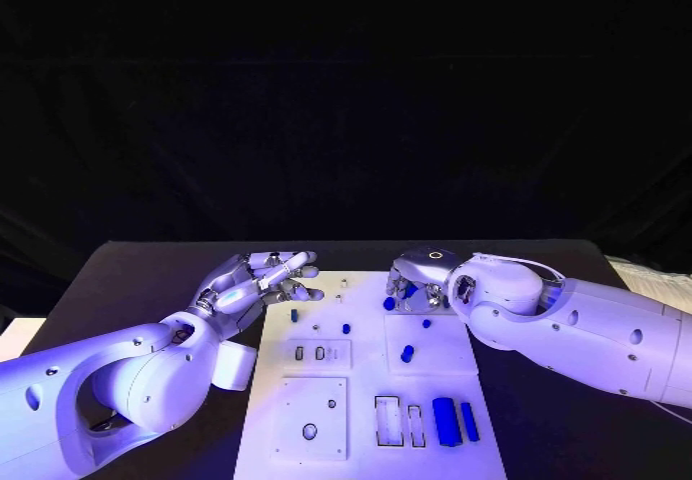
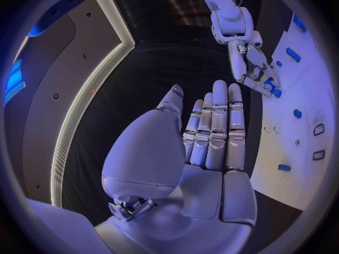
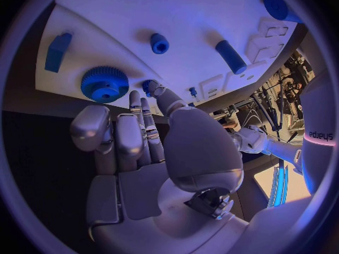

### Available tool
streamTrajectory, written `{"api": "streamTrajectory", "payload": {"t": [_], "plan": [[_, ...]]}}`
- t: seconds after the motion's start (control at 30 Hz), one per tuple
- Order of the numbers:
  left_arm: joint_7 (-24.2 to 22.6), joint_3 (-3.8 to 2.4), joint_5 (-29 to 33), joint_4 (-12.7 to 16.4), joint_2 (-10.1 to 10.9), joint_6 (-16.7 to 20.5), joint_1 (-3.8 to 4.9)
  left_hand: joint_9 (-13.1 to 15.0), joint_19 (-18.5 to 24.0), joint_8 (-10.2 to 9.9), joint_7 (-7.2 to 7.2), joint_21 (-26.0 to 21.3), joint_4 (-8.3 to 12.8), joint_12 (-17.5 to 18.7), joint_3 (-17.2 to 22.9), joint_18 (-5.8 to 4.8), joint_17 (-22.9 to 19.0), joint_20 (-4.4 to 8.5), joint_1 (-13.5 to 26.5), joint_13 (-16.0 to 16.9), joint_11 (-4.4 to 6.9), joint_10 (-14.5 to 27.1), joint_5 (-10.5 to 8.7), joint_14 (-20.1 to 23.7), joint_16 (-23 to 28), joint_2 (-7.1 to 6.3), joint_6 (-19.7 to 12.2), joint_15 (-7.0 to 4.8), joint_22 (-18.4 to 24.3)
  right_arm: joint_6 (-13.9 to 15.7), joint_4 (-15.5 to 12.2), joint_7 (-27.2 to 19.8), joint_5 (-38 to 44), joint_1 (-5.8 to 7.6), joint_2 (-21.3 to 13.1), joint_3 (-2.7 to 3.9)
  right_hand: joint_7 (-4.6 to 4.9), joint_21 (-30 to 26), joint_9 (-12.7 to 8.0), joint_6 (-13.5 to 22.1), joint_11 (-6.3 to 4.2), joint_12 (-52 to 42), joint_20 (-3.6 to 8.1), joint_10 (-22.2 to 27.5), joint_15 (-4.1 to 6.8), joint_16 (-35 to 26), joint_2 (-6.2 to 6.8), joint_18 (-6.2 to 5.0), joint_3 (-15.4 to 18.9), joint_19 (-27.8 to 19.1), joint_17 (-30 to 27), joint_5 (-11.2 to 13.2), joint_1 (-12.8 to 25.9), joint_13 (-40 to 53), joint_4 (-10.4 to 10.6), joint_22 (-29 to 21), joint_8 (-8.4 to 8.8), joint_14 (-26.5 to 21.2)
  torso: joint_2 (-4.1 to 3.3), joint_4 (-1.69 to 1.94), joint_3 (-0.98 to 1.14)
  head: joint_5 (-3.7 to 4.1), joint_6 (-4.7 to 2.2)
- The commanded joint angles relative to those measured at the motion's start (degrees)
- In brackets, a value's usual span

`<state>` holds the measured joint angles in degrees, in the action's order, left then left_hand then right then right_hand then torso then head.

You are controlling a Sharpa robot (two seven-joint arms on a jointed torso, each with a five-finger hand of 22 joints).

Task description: Assemble the parts on the task board

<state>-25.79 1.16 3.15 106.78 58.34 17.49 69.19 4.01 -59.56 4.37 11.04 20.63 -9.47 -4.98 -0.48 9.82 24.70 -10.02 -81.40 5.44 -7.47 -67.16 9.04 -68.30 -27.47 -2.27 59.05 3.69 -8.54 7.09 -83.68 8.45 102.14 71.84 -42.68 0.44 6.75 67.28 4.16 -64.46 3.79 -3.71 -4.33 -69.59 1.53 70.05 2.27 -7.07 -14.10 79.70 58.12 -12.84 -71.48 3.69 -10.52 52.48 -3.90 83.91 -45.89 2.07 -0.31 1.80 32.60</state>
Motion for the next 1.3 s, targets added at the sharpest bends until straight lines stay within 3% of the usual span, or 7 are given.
{"api": "streamTrajectory", "payload": {"t": [0.03,0.47,0.7,0.93,1.07,1.3], "plan": [[-0.27,-0.07,-0.01,0.25,0.09,-0.13,0.15,-0.05,0.37,-0.21,0.2,-0.03,0.06,0.29,-0.35,0.55,0.05,-0.09,0.24,0.06,0.06,0.29,-0.28,0.43,-0.4,0.46,-0.01,0.03,0.0,-1.25,0.12,0.3,1.26,-0.01,0.26,0.0,0.06,0.2,0.05,0.22,-0.09,0.17,-0.09,0.34,-0.44,0.2,0.47,0.63,-0.16,-0.43,0.05,0.32,-0.08,-0.03,0.08,0.05,0.22,2.31,-0.28,-0.01,-0.02,-0.1,-0.03],[0.01,-0.11,-0.01,0.16,0.17,-0.11,0.29,-0.05,0.37,-0.26,0.23,0.0,0.09,0.35,-0.34,0.56,0.15,-0.11,0.21,0.06,0.03,0.37,-0.27,0.48,-0.55,0.55,-0.06,0.04,-0.01,-1.01,0.12,0.01,1.25,-0.01,0.93,-0.02,0.22,0.81,0.05,0.31,-0.02,0.14,-0.17,0.27,-0.5,0.72,0.57,0.65,-0.49,-0.64,0.47,0.5,-0.02,-0.02,0.63,0.6,0.24,2.26,-0.65,-0.07,-0.04,-0.12,0.19],[0.21,-0.12,-0.01,0.02,0.18,-0.06,0.31,-0.06,0.35,-0.3,0.25,0.03,0.12,0.4,-0.33,0.57,0.25,-0.11,0.17,0.07,0.02,0.44,-0.27,0.49,-0.7,0.63,-0.11,0.04,-0.03,-1.23,0.19,-0.13,1.19,-0.01,1.06,-0.02,0.11,1.82,0.2,-0.23,-0.18,0.01,-0.19,-0.51,-0.4,1.59,0.0,0.72,-1.5,-0.8,1.3,0.46,-0.37,0.07,1.52,1.71,0.02,2.24,-0.77,-0.05,0.0,-0.14,0.23],[0.31,-0.12,-0.01,0.01,0.2,-0.02,0.33,-0.06,0.34,-0.36,0.29,0.05,0.15,0.45,-0.34,0.58,0.34,-0.12,0.15,0.07,-0.01,0.51,-0.27,0.53,-0.82,0.68,-0.19,0.05,-0.04,-1.43,0.44,-0.53,1.13,-0.01,1.37,-0.02,-0.74,4.01,0.97,-3.06,-1.05,-0.2,0.37,-3.09,0.3,2.9,-2.26,1.05,-5.05,-0.51,2.6,5.05,-2.44,0.27,2.51,4.52,-0.9,2.27,-0.94,-0.07,0.03,-0.17,0.21],[0.34,-0.12,0.0,0.0,0.19,0.09,0.33,-0.07,0.34,-0.41,0.33,0.07,0.16,0.5,-0.36,0.58,0.41,-0.14,0.15,0.07,-0.04,0.59,-0.27,0.57,-0.92,0.7,-0.28,0.07,-0.05,-1.17,0.73,-0.79,1.17,-0.02,1.7,-0.03,-0.92,4.6,1.3,-3.76,-1.22,-0.09,0.52,-3.75,0.45,3.22,-2.57,1.15,-6.25,-0.53,2.85,5.86,-2.82,0.28,3.0,5.22,-1.07,2.25,-1.03,-0.08,0.02,-0.2,0.22],[0.49,-0.12,0.0,-0.07,0.3,0.26,0.35,-0.09,0.34,-0.49,0.39,0.1,0.19,0.59,-0.39,0.58,0.53,-0.16,0.16,0.07,-0.1,0.73,-0.28,0.65,-1.08,0.75,-0.43,0.1,-0.07,2.78,0.18,0.7,1.3,-0.04,1.53,-0.02,-0.97,5.38,1.59,-4.01,-1.27,0.05,0.57,-4.08,0.44,3.56,-2.36,1.31,-7.04,-0.38,3.1,5.8,-2.4,0.25,3.96,6.27,-1.01,2.24,-1.08,-0.11,-0.01,-0.12,0.2]]}}
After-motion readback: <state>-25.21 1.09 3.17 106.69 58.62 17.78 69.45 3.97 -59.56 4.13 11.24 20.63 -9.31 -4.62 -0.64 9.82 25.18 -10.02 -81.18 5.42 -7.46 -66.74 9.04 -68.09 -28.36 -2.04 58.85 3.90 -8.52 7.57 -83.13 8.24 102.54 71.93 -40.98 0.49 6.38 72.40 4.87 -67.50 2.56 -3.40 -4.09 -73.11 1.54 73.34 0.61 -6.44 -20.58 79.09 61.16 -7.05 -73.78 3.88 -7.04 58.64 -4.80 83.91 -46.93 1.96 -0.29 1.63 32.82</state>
